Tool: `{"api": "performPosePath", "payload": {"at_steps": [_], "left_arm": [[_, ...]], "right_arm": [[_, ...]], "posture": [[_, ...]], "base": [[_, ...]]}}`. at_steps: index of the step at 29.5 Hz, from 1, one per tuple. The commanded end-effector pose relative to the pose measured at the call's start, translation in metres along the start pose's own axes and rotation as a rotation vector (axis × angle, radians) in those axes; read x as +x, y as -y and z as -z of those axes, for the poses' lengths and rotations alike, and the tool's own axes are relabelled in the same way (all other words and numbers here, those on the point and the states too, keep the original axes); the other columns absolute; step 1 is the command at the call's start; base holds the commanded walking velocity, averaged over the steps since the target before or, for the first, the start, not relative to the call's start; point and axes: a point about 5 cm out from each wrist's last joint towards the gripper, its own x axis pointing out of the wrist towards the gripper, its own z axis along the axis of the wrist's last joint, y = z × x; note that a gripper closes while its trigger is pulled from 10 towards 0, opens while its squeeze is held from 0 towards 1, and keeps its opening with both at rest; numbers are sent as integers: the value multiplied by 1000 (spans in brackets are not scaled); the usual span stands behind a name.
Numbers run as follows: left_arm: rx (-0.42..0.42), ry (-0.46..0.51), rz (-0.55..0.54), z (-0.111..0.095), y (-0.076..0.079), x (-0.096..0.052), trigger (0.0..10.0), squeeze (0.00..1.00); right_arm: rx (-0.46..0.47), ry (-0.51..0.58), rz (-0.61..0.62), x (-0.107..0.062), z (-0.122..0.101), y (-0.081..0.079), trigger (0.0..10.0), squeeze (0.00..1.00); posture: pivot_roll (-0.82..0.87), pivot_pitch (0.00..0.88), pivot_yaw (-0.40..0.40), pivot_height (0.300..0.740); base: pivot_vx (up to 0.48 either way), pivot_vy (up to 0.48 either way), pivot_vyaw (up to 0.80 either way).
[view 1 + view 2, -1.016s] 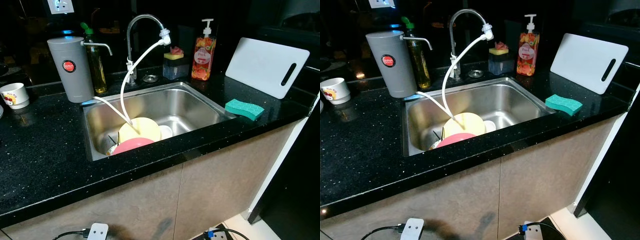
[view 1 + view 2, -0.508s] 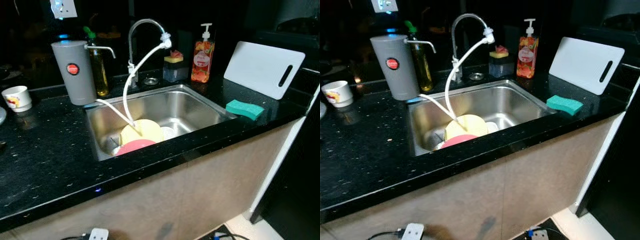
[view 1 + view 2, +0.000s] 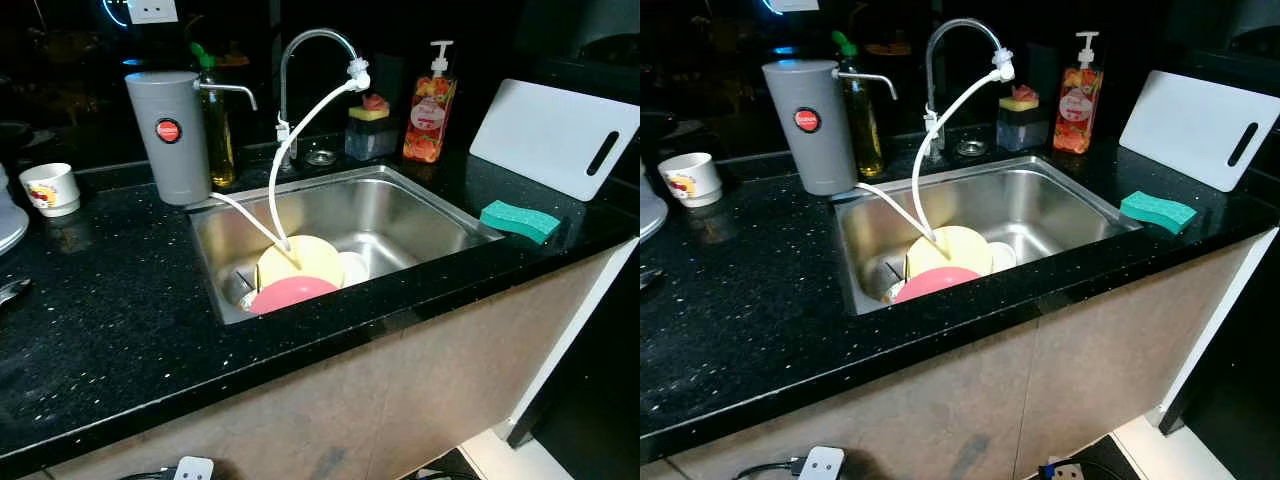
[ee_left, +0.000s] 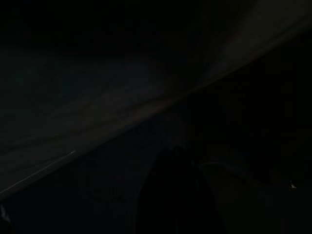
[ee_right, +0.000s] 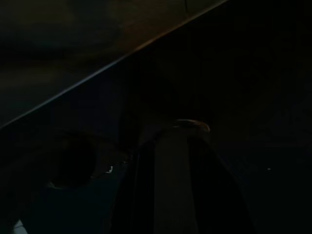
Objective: Kitchen organization
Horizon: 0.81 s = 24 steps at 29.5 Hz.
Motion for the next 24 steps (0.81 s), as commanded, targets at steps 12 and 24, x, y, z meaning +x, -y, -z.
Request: {"api": "performPosePath", "payload": {"at_steps": [12, 24], "left_arm": [[8, 39, 25, -13, 10, 3, 10000, 0], [-23, 45, 6, -10, 4, 1, 10000, 0]], "right_arm": [[-40, 2, -21, 2, -7, -6, 10000, 0], [-80, 2, -39, 3, -12, -10, 10000, 0]], "posture": [[0, 0, 1, 740], [2, 0, -6, 740]], "base": [[0, -160, 0], [0, 0, 0]]}}
